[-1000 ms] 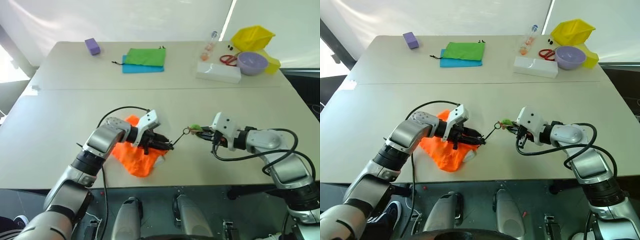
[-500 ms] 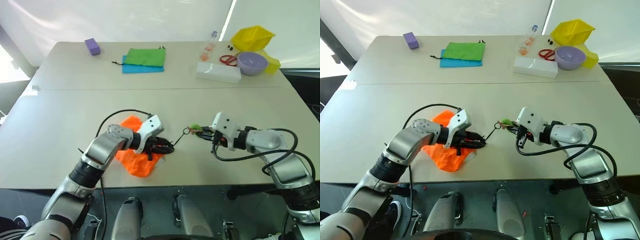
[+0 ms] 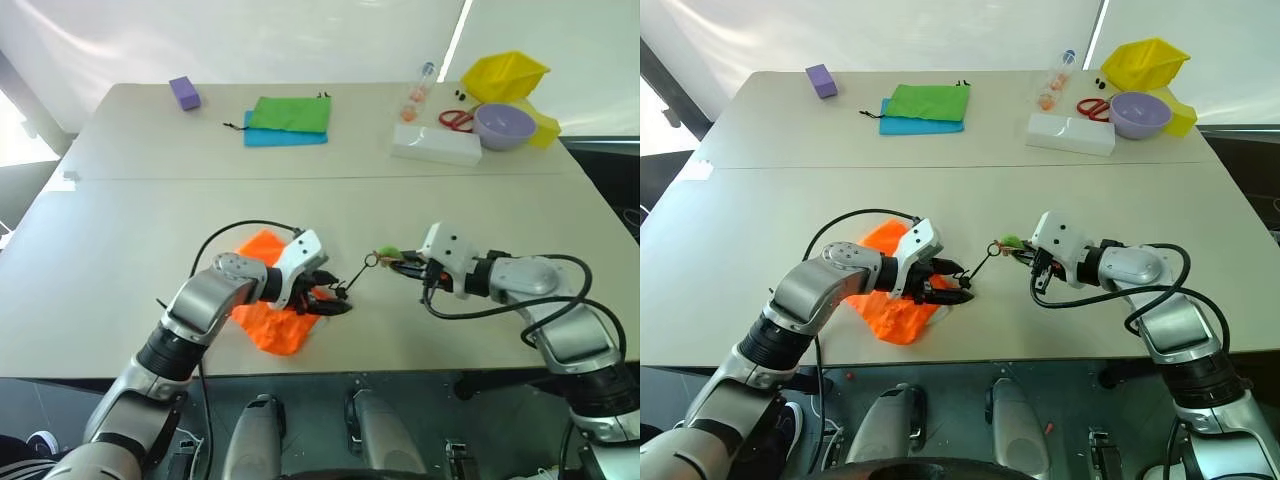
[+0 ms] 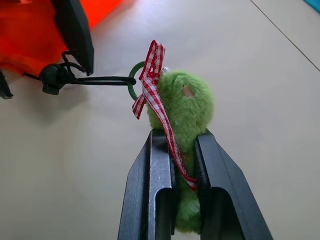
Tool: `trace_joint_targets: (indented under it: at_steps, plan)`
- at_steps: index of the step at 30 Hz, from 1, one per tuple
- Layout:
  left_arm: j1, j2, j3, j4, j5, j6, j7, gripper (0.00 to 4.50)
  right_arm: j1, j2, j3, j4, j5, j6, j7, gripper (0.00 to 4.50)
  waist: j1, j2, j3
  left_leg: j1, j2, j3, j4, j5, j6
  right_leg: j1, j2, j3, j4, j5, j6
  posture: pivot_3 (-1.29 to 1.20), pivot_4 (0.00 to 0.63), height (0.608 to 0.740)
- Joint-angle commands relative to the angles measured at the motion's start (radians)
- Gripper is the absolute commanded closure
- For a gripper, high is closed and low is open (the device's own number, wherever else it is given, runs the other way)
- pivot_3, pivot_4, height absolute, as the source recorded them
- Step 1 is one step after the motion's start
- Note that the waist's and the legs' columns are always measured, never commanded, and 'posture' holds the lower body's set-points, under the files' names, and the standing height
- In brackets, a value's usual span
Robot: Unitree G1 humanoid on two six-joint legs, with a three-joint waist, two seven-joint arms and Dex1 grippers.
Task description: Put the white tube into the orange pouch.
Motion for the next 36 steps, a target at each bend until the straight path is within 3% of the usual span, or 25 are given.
trace_joint_targets:
  at_steps: [1, 18, 21, 23, 32, 36]
  plan:
    - [-0.014, -0.002, -0.028, -0.012, 0.008, -0.006, 0.011, 1.06, -0.028, 0.007, -0.005, -0.005, -0.005, -0.024, 0.0, 4.5, 0.0, 0.0, 0.0, 0.0, 0.0, 0.0, 0.0, 0.0, 0.0, 0.0, 0.0, 0.0, 0.0, 0.0, 0.0, 0.0, 0.15, 0.74]
    - [-0.02, -0.04, -0.058, 0.002, 0.053, -0.003, 0.113, 1.06, -0.025, 0.01, -0.007, -0.005, -0.015, -0.022, 0.007, 4.5, 0.001, 0.0, 0.0, 0.0, 0.0, 0.0, 0.001, 0.0, 0.0, 0.001, 0.0, 0.0, 0.0, 0.0, 0.0, 0.0, 0.15, 0.74]
    - [-0.021, -0.04, -0.061, 0.004, 0.056, -0.008, 0.115, 1.93, -0.025, 0.011, -0.006, -0.008, -0.017, -0.021, 0.006, 4.5, 0.001, 0.0, 0.0, 0.0, 0.0, 0.0, 0.001, 0.0, 0.0, 0.001, 0.0, 0.0, 0.0, 0.0, 0.0, 0.0, 0.15, 0.74]
    - [-0.022, -0.035, -0.063, 0.006, 0.06, -0.017, 0.112, 2.88, -0.024, 0.01, -0.006, -0.009, -0.019, -0.02, 0.006, 4.5, 0.001, 0.0, 0.0, 0.0, 0.0, 0.0, 0.001, 0.0, 0.0, 0.001, 0.0, 0.0, 0.0, 0.0, 0.0, 0.0, 0.15, 0.74]
    - [-0.015, -0.031, -0.039, 0.004, 0.03, -0.022, 0.075, 2.88, -0.03, 0.012, -0.005, -0.01, -0.019, -0.018, 0.007, 4.5, 0.001, 0.0, 0.0, 0.0, 0.0, 0.0, 0.0, 0.0, 0.0, 0.001, 0.0, 0.0, 0.0, 0.0, 0.0, 0.0, 0.15, 0.74]
    - [-0.016, 0.021, 0.007, 0.044, -0.02, -0.077, -0.038, 2.88, -0.028, 0.007, -0.006, -0.01, -0.019, -0.017, 0.01, 4.5, 0.0, 0.0, 0.0, 0.0, 0.0, 0.0, 0.0, 0.0, 0.0, 0.001, 0.0, 0.0, 0.0, 0.0, 0.0, 0.0, 0.15, 0.74]
